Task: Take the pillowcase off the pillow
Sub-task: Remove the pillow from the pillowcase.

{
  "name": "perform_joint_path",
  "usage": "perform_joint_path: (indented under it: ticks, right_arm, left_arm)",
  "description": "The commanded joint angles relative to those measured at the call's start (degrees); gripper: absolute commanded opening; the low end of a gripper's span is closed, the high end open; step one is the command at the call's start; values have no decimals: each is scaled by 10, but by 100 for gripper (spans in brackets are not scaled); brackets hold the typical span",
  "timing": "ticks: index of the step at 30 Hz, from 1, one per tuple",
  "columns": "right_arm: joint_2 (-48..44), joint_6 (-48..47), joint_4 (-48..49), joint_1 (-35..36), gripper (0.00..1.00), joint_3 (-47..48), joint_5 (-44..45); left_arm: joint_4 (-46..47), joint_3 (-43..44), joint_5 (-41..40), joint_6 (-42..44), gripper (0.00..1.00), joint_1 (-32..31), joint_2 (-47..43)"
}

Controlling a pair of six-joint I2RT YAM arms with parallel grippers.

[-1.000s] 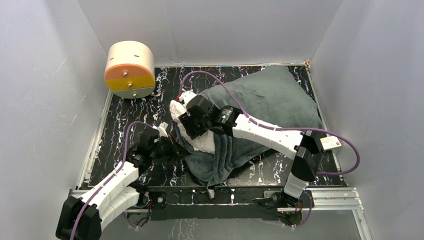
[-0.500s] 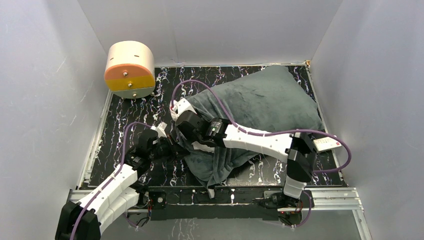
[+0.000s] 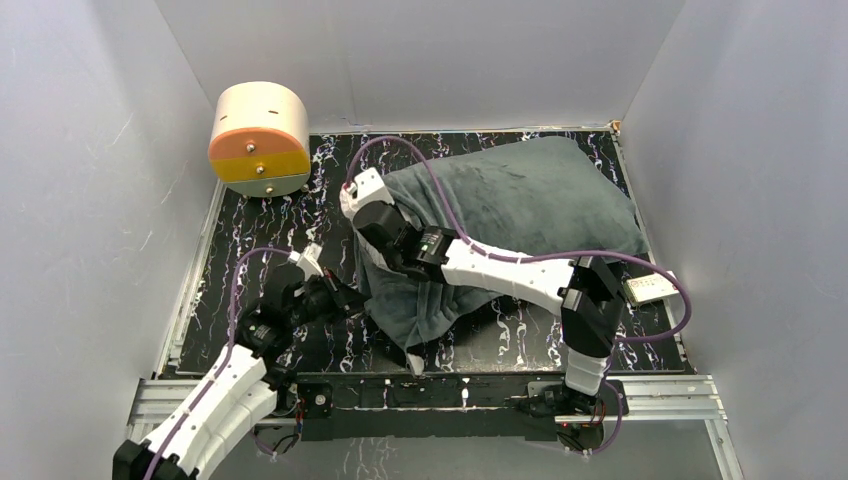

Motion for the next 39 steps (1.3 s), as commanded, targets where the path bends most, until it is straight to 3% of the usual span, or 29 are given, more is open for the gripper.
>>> perform_joint_path:
  ticks: [1, 8, 14, 15, 17, 21, 25, 31, 35, 39]
  right_arm:
    - [-13, -51, 268, -56, 0, 27, 109]
    - [52, -123, 386, -61, 0, 38, 172]
    - [40, -40, 299, -69, 0, 30, 89]
    - [30, -20, 278, -68, 0, 23, 69]
    - [6, 14, 258, -66, 0, -1, 38]
    - [-29, 52, 229, -66, 0, -40, -2]
    - [-41, 74, 209, -66, 0, -56, -6]
    - [-30, 102, 166, -76, 0, -9, -34]
    - [-31, 107, 141, -80, 0, 24, -62]
    - [-40, 117, 133, -80, 0, 30, -87]
  left_arm:
    - [-87, -5, 65, 2, 0, -5, -64]
    - [-180, 30, 84, -7, 0, -6, -164]
    - [-278, 72, 48, 25, 0, -6, -185]
    - [-282, 79, 33, 29, 5, -6, -184]
    - [-277, 88, 7, 33, 29, -6, -176]
    - [-244, 121, 0, 61, 55, -6, -138]
    - [-187, 143, 50, 83, 64, -6, -88]
    - [-169, 120, 68, 111, 66, -8, -36]
    - [-152, 95, 12, 101, 66, -9, -42]
    - [-75, 63, -24, 63, 61, -10, -30]
